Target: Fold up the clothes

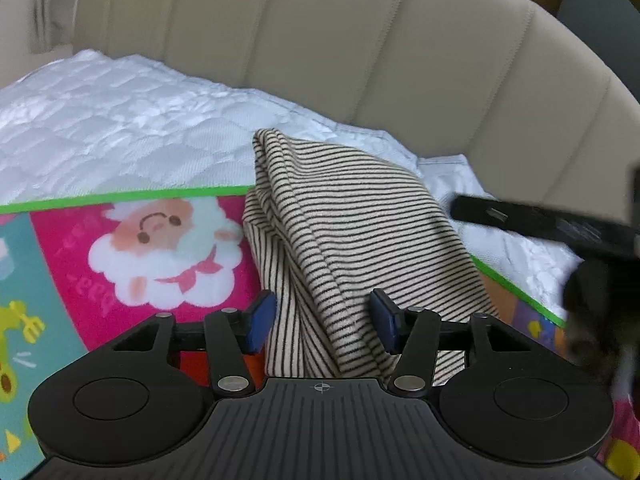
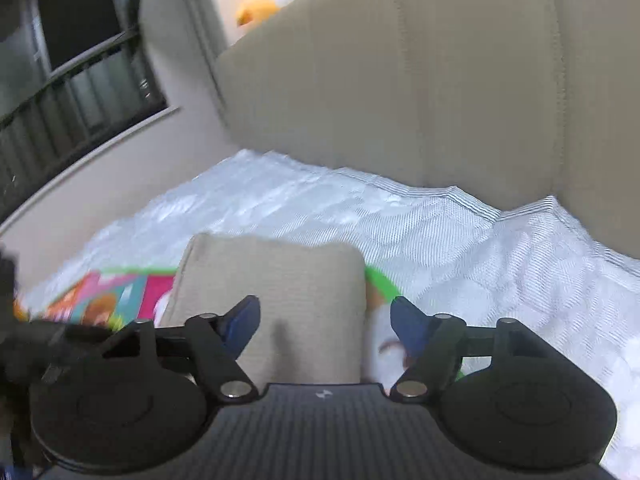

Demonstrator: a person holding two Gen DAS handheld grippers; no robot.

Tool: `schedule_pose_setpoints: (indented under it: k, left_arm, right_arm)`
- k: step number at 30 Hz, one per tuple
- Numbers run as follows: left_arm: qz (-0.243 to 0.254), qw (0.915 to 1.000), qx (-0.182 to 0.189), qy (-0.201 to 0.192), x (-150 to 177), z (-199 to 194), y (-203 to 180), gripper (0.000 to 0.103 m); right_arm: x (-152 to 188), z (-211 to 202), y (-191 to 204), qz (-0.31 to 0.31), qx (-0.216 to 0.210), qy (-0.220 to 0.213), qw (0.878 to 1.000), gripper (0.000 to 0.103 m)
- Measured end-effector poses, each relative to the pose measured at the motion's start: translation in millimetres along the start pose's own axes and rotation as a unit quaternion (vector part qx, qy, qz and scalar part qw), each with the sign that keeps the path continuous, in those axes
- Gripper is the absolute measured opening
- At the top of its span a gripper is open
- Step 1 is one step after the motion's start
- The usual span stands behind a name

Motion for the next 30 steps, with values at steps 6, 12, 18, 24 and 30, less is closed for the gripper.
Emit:
schedule_pose_setpoints:
  k: [6, 12, 18, 24, 30]
  left_arm:
    - [-0.007, 0.9999, 0.01, 0.005, 2, 5, 7, 0.056]
    - [-0.016, 0.9997, 0.02, 0.008, 2, 5, 9, 0.055]
    - [-0.008, 0.9998, 0.017, 0.008, 3, 6, 6, 0.056]
    - [-0.023, 0.9996, 0.016, 0.006, 4, 6, 10, 0.057]
    - [-0.065, 0.9972, -0.017, -0.033, 23, -24, 3, 0.071]
  right_arm:
    - [-5, 52, -6, 0.042, -0.025, 0.036, 0.998, 0.075]
    - [-18, 40, 7, 0.002, -0.022, 0.0, 1.0, 0.049]
    - [-10, 37, 4, -0.013, 0.019, 0.018, 1.0, 0.063]
    - [31, -3, 14, -0.026, -0.006, 0.032, 0.999, 0.07]
    - [57, -44, 29, -0.03, 0.007, 0.044, 0.999, 0.088]
Point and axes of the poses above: each gripper's, at about its wrist camera, not at the fingertips, and z roughly the way its jaws point, y to its left, x to its underside, the point moved 2 cm from there along z, roughly the way its jaws point, and after that the axes turned 9 degrees about -z, right-handed, at the moved point
